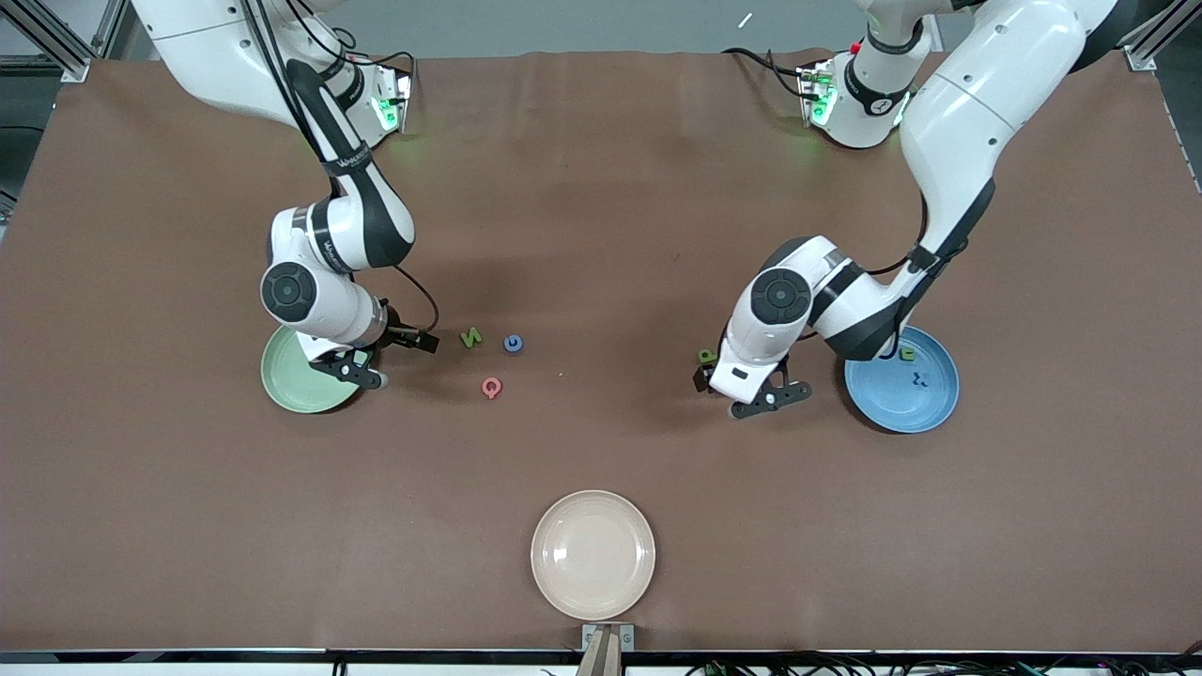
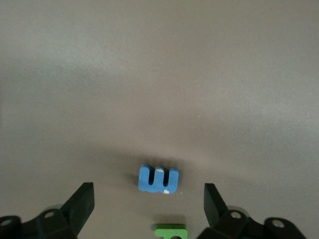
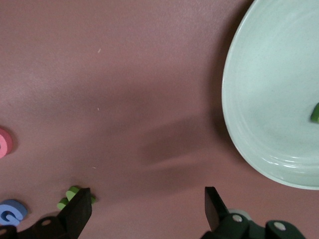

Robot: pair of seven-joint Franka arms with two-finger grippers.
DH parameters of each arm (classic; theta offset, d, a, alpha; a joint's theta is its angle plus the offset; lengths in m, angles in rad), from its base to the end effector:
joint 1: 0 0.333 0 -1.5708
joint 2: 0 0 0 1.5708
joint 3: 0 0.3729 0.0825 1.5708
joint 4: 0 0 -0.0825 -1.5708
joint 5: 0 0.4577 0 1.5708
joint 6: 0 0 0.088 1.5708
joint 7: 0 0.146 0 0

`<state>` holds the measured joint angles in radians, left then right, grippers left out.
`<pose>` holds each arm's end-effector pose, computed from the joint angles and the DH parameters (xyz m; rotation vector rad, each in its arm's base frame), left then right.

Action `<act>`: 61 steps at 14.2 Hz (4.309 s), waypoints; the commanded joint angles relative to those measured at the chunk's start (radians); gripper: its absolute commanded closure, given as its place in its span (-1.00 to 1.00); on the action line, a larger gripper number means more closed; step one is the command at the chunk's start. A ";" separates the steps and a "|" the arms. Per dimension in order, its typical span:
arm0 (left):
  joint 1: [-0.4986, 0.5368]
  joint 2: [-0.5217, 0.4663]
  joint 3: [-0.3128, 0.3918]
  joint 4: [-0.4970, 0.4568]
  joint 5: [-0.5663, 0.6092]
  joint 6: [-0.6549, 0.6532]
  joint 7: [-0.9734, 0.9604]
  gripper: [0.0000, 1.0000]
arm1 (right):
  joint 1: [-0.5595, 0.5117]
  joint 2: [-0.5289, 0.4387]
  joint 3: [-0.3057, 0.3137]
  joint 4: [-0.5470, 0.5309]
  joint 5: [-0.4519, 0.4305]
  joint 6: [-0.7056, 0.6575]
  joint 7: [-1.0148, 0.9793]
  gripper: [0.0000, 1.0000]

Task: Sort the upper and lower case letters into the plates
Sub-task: 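Grasp the m with the left gripper while the right gripper grasps the N, then release the m with the left gripper while the right gripper drops the N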

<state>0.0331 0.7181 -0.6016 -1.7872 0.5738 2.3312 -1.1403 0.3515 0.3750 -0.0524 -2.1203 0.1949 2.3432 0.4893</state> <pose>0.6430 -0.3547 0.1574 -3.0955 -0.4359 -0.0278 0.5906 0.1901 0.1771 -3.0423 0.5140 0.2790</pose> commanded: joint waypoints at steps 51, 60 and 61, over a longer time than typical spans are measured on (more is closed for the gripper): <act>0.752 -0.053 -0.239 -0.278 0.219 0.036 0.766 0.62 | -0.135 -0.016 -0.063 -0.009 -0.020 -0.059 -0.118 0.98; 0.748 -0.020 -0.236 -0.251 0.255 0.053 0.780 -0.12 | -0.154 0.036 -0.061 -0.018 -0.015 -0.064 -0.115 0.86; 0.748 -0.028 -0.237 -0.251 0.255 0.053 0.777 -0.69 | -0.154 0.038 -0.061 -0.018 -0.015 -0.064 -0.115 0.85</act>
<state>0.7768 0.6967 -0.8332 -2.0457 0.8054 2.3767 -0.3726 0.2137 0.4133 -0.1274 -2.1309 0.1894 2.2722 0.3656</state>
